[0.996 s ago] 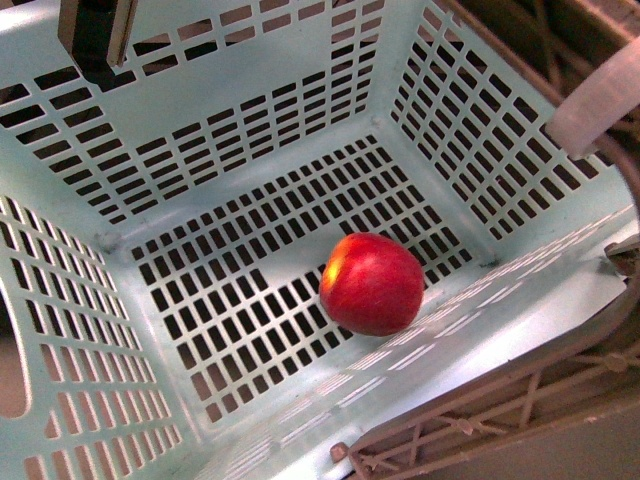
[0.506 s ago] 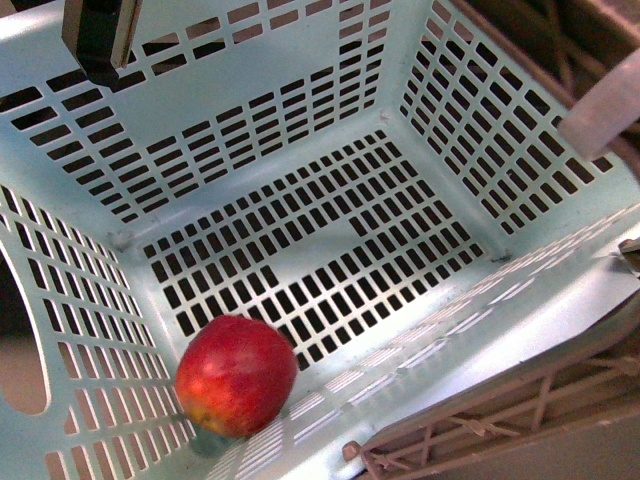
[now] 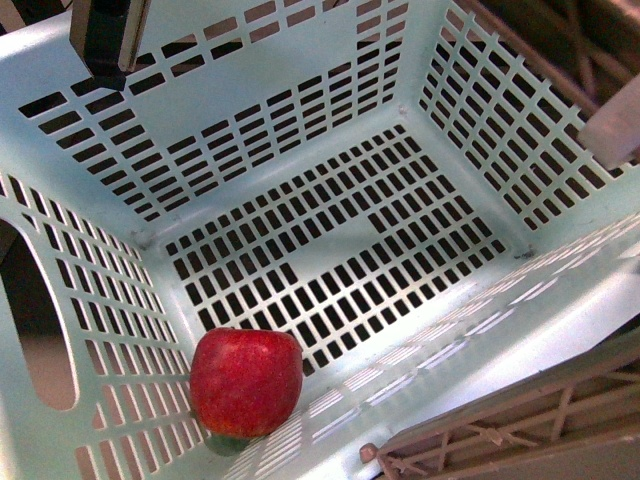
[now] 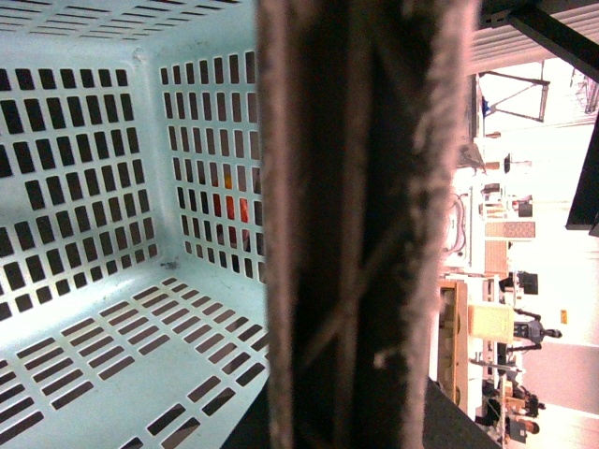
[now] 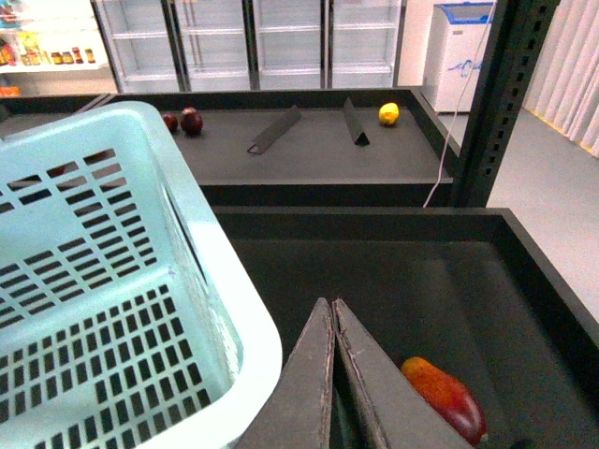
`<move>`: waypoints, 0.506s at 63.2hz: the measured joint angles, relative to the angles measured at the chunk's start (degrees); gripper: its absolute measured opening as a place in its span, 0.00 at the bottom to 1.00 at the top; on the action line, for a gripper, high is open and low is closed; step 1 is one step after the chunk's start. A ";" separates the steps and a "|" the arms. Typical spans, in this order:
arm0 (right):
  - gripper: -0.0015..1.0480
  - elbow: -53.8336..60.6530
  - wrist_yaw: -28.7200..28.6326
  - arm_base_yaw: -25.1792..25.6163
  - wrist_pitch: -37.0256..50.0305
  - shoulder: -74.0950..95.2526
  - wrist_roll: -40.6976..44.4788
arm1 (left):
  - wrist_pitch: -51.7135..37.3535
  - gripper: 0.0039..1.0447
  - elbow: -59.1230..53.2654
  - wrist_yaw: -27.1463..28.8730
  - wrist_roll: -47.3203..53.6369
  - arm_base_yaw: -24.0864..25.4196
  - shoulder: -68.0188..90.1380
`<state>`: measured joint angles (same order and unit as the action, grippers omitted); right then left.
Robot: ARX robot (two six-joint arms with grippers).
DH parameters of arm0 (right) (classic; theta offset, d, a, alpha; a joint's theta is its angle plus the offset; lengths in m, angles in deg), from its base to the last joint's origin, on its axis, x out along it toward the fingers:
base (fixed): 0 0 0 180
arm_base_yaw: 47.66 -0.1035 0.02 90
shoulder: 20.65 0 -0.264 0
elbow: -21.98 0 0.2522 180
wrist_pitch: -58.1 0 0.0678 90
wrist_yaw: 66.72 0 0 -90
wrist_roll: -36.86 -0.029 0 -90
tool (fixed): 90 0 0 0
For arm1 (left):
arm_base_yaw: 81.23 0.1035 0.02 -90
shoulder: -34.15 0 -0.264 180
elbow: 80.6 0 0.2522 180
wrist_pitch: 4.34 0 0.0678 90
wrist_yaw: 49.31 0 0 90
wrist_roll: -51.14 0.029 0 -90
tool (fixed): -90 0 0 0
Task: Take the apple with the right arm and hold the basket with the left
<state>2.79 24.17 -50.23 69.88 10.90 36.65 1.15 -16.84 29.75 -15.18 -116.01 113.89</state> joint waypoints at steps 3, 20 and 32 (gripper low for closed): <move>0.02 0.42 -0.39 1.33 -0.52 -1.05 -0.02 | 0.00 0.05 0.00 0.20 0.07 0.02 0.00; 0.02 2.86 -0.74 2.38 -4.92 -7.96 0.00 | 0.00 0.05 0.00 -0.04 0.02 0.07 0.00; 0.02 4.42 -0.79 2.38 -5.81 -11.26 0.00 | 0.00 0.05 0.00 0.24 0.07 0.07 0.00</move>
<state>7.20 23.38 -47.84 64.06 -0.35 36.65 1.15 -16.84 29.99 -15.12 -115.95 113.89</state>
